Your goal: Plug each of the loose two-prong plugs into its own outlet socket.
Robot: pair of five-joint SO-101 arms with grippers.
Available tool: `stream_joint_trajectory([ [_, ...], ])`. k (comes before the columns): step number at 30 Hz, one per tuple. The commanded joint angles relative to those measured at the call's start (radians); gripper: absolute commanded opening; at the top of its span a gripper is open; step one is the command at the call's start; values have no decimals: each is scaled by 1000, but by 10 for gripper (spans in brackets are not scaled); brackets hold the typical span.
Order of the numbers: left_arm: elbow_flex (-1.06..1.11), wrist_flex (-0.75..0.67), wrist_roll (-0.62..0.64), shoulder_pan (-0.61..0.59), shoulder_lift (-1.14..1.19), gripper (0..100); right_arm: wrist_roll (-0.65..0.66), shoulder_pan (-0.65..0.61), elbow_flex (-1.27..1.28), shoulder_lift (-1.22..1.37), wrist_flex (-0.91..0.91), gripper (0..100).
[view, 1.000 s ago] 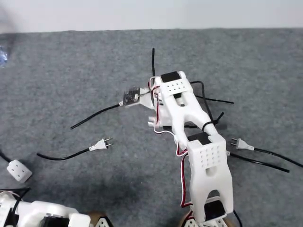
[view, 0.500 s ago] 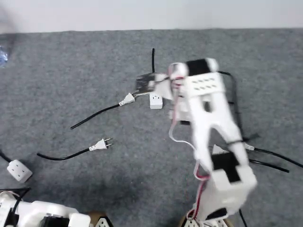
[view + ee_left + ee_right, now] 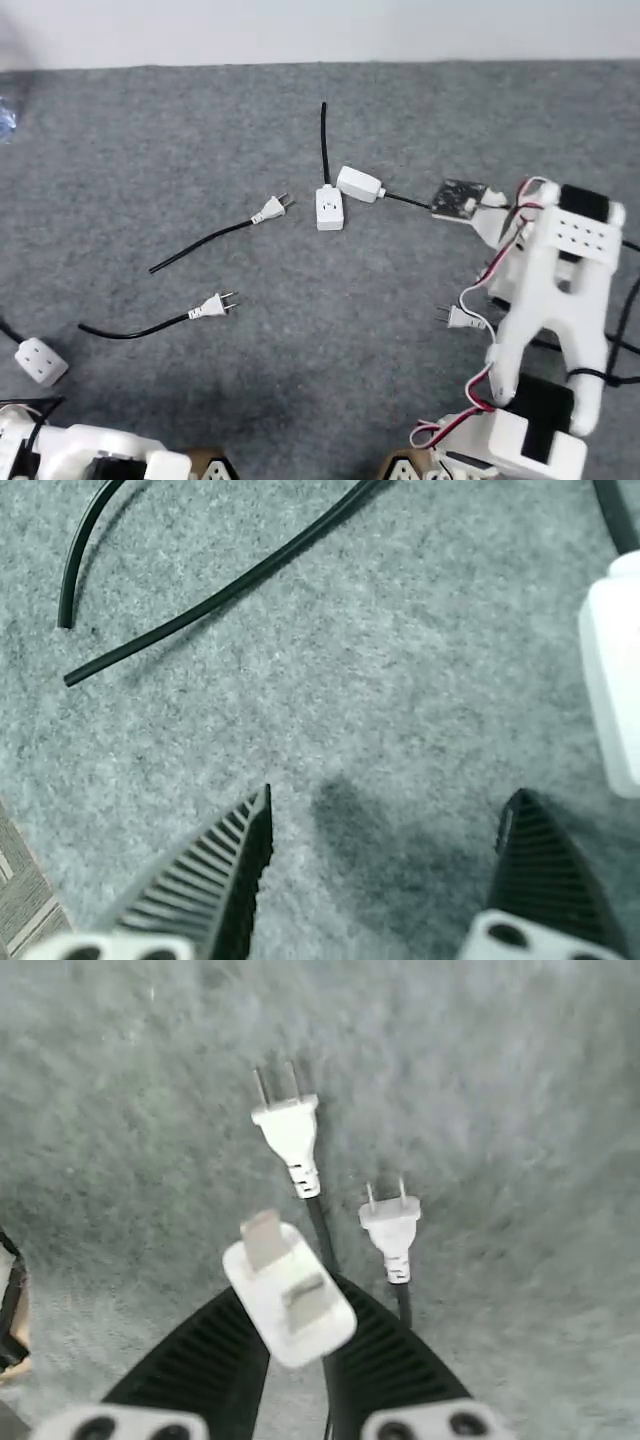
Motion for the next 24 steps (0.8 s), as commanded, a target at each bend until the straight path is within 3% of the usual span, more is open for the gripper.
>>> stream_joint_trajectory([
  [1,24,54,-14,-5,11,345,12,28,32,-48,-42,84],
  [6,24,52,-15,-3,14,345,32,38,48,-50,-15,348],
  [9,24,51,-15,-2,17,345,106,4,38,-87,58,372],
  [12,24,51,-15,-2,17,345,84,-97,23,-189,153,372],
  [17,24,51,-14,-9,17,345,-63,-389,21,-433,185,373],
  [21,22,17,37,-143,12,345,-259,-763,48,-532,131,373],
  [24,13,17,54,-222,12,345,-450,-984,86,-483,-21,373],
])
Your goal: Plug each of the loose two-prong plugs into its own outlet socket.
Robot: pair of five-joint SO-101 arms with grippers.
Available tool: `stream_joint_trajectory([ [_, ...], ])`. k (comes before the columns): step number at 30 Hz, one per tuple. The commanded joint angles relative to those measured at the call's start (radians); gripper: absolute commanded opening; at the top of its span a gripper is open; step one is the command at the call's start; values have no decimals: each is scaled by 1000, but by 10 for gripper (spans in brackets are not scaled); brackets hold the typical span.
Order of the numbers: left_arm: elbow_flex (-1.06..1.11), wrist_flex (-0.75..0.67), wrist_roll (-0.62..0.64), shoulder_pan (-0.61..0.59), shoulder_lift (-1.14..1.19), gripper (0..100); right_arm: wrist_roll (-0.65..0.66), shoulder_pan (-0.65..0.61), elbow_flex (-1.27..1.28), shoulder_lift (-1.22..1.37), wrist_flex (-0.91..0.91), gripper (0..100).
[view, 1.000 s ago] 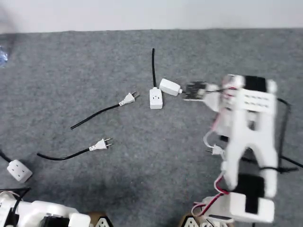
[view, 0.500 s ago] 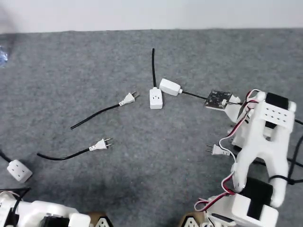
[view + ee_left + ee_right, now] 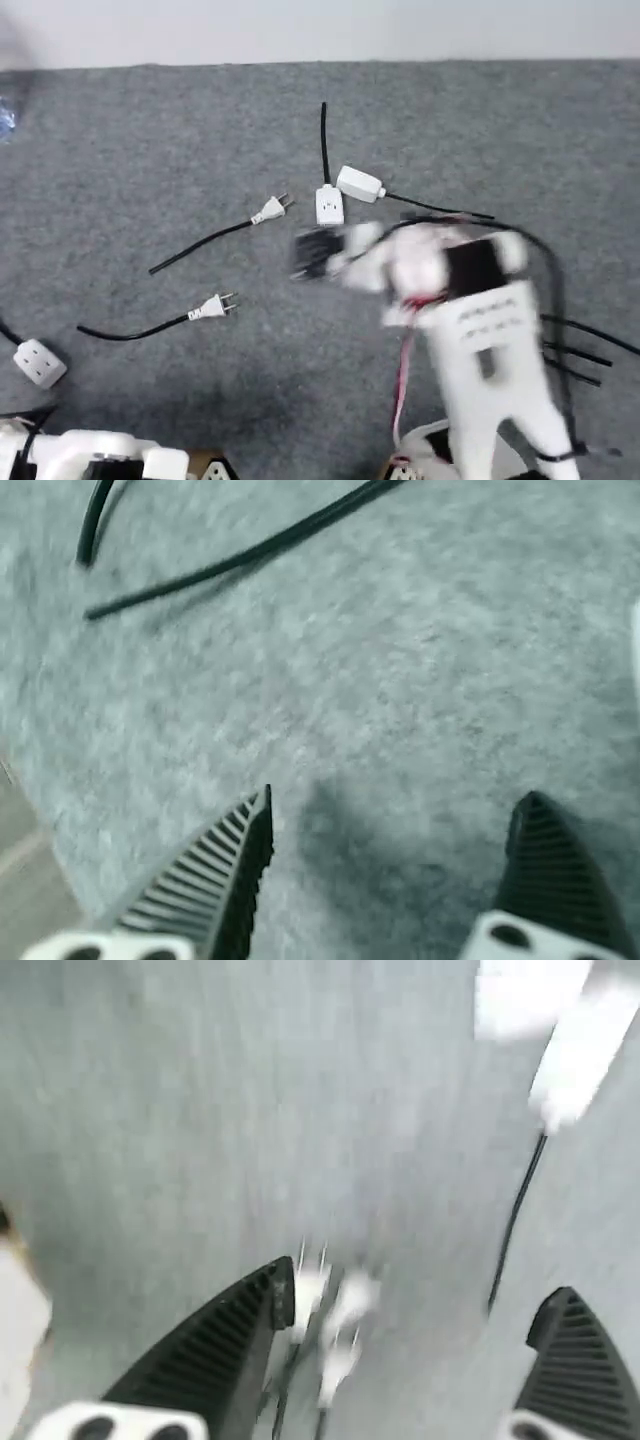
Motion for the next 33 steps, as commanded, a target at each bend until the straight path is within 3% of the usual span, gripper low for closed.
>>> stream_joint_trajectory([
  [1,-2,20,15,-150,18,345,-229,-266,23,45,-183,373],
  [4,-13,21,15,-216,18,345,-331,-329,18,199,-331,373],
  [9,-21,21,15,-295,18,345,-347,-367,-94,475,-440,373],
  [19,-220,284,12,-440,12,345,-347,-559,-466,845,-437,373],
  [30,-219,330,11,-440,18,345,-347,-573,-821,1271,-432,372],
  [33,-206,342,11,-439,14,345,-345,-570,-954,1395,-335,372],
])
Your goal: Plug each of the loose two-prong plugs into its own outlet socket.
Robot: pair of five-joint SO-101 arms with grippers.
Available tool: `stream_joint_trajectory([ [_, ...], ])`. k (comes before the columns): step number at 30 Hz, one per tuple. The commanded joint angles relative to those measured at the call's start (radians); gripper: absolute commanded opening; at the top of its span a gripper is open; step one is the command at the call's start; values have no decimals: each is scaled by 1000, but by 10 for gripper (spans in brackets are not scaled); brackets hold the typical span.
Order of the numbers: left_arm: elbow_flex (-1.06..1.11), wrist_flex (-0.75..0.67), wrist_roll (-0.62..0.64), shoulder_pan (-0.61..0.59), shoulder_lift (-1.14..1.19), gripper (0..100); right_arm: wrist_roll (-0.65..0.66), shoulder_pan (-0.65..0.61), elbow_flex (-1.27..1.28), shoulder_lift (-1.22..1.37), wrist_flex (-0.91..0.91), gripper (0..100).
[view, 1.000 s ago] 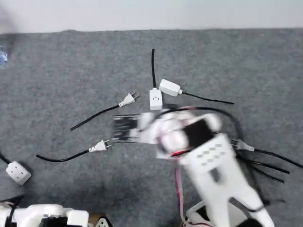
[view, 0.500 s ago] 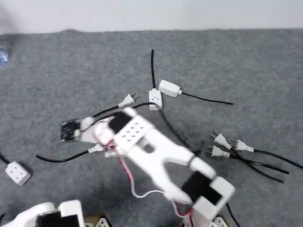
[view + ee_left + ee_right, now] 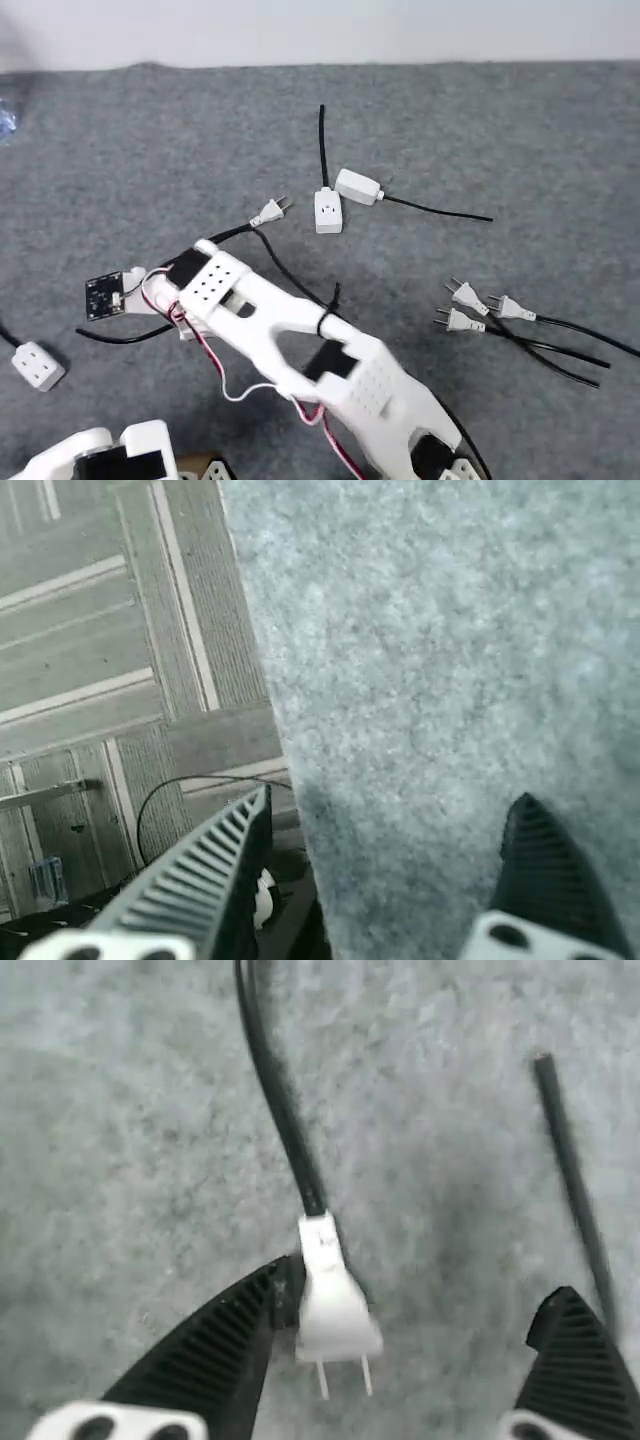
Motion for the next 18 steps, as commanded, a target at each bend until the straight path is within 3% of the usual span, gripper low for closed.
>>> stream_joint_trajectory([
  [1,-19,20,6,-8,-9,345,-6,-2,-201,105,107,372],
  [5,-16,25,-55,-8,-9,345,-3,16,-370,245,240,325],
  [9,-16,23,-69,-8,-5,345,-2,24,-560,341,361,0],
  [12,-18,21,-69,-8,-9,345,5,33,-664,397,466,76],
  [14,-21,20,-69,-8,-9,345,48,38,-726,424,547,6],
  [18,-22,20,-71,-8,-9,345,49,101,-756,415,578,8],
])
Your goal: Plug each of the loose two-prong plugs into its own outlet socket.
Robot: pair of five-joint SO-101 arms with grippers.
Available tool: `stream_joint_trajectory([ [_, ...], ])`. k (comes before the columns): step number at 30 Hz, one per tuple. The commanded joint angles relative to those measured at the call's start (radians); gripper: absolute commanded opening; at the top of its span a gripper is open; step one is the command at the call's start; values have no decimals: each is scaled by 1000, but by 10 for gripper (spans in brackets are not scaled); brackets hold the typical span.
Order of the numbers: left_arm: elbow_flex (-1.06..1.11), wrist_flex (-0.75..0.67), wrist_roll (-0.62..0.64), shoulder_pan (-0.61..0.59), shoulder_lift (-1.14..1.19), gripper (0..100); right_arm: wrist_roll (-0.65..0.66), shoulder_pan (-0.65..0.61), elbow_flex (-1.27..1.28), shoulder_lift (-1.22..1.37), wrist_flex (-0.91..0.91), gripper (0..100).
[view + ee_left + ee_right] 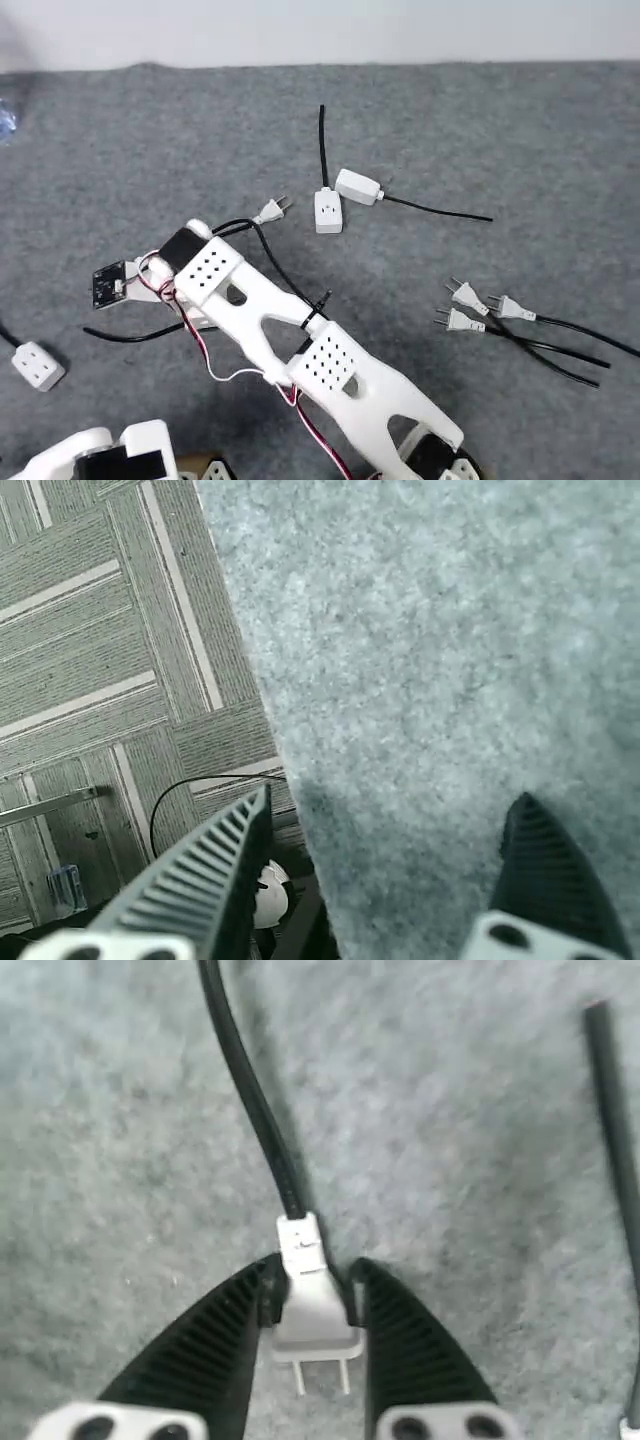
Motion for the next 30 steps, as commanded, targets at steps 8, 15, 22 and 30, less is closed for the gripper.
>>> stream_joint_trajectory([
  [8,-16,-26,-9,-6,-5,345,6,150,2,-222,64,9],
  [15,-16,-25,-9,20,-5,345,6,228,270,-518,64,9],
  [22,-15,-25,-9,72,-9,345,6,374,555,-917,64,9],
  [30,-15,-23,-9,83,-9,345,84,674,1022,-1285,54,9],
])
